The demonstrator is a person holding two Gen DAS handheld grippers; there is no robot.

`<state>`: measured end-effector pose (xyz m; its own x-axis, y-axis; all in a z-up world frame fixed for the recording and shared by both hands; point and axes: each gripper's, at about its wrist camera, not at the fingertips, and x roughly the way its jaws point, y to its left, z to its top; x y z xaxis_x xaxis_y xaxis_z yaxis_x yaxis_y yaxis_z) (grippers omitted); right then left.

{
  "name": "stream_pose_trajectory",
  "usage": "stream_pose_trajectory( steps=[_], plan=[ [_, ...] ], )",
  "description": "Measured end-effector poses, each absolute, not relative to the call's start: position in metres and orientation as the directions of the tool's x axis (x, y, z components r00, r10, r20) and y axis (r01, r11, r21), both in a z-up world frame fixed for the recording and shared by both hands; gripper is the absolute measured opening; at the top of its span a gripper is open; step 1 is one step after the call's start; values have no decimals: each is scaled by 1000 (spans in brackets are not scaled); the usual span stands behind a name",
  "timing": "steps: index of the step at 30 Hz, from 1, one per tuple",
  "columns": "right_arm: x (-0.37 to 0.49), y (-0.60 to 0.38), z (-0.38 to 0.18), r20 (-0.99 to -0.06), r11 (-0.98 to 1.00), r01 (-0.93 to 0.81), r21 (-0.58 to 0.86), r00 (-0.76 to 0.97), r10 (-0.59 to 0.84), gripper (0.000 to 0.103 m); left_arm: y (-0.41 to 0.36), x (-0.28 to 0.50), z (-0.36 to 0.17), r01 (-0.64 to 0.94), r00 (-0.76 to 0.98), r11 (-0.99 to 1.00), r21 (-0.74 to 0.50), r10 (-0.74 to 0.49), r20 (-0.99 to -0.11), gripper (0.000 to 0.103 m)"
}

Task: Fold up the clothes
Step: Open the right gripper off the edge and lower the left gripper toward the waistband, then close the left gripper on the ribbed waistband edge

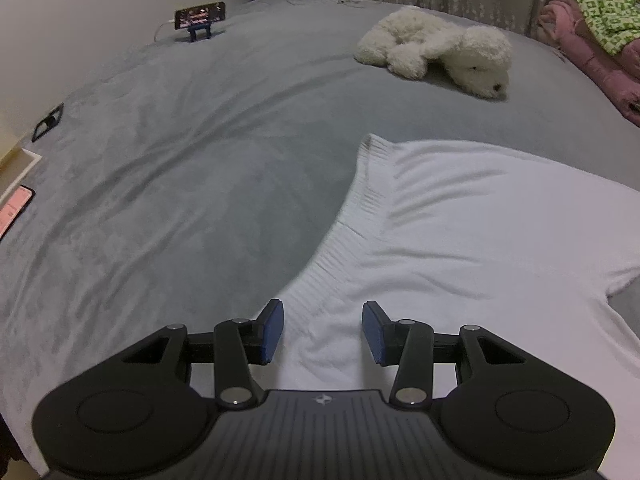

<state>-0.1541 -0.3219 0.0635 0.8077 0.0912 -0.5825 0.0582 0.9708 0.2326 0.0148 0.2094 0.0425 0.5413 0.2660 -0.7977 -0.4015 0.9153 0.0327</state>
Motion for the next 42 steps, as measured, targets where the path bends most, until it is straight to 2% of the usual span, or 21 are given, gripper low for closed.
stream_pose_trajectory(
  steps=[4,6,7,8,11,15,20,27,28,29,30,36,38,42],
  plan=[
    [-154,-314,59,-616,972,60,229,782,97,101,228,23,43,-419,537,908,23,269,-799,43],
    [-152,-311,55,-637,973,57,222,764,100,84,240,25,45,-430,545,903,-2,257,-798,43],
    [-151,-310,53,-648,974,56,219,755,102,70,246,26,47,-434,552,901,-18,251,-795,43],
    [-150,-309,51,-659,975,55,215,745,103,60,250,27,48,-431,561,902,-35,237,-793,43],
    [-149,-304,48,-672,981,56,187,735,86,53,261,30,47,-425,575,903,-64,214,-789,46],
    [-148,-300,45,-669,983,43,179,738,89,53,267,35,45,-434,577,900,-47,238,-781,46],
    [-146,-297,45,-669,985,31,170,738,92,53,262,42,48,-362,645,924,-126,150,-750,46],
    [-145,-291,45,-668,989,5,149,738,96,54,246,57,39,-278,669,949,-151,78,-739,45],
    [-145,-291,45,-669,989,5,148,737,96,54,243,59,37,-267,667,952,-148,72,-742,33],
    [-145,-292,44,-670,989,6,148,736,96,54,240,60,34,-255,659,957,-136,69,-749,16],
    [-144,-292,44,-672,989,7,147,735,95,54,237,62,32,-248,649,961,-120,73,-757,14],
    [-143,-295,42,-677,990,13,143,730,88,55,227,62,26,-212,643,977,-36,111,-758,12],
    [-143,-295,42,-677,990,10,144,731,91,55,225,61,28,-213,642,977,-23,122,-757,5],
    [-143,-295,41,-679,990,8,140,729,90,55,227,62,27,-258,637,966,-20,155,-755,1]
  ],
)
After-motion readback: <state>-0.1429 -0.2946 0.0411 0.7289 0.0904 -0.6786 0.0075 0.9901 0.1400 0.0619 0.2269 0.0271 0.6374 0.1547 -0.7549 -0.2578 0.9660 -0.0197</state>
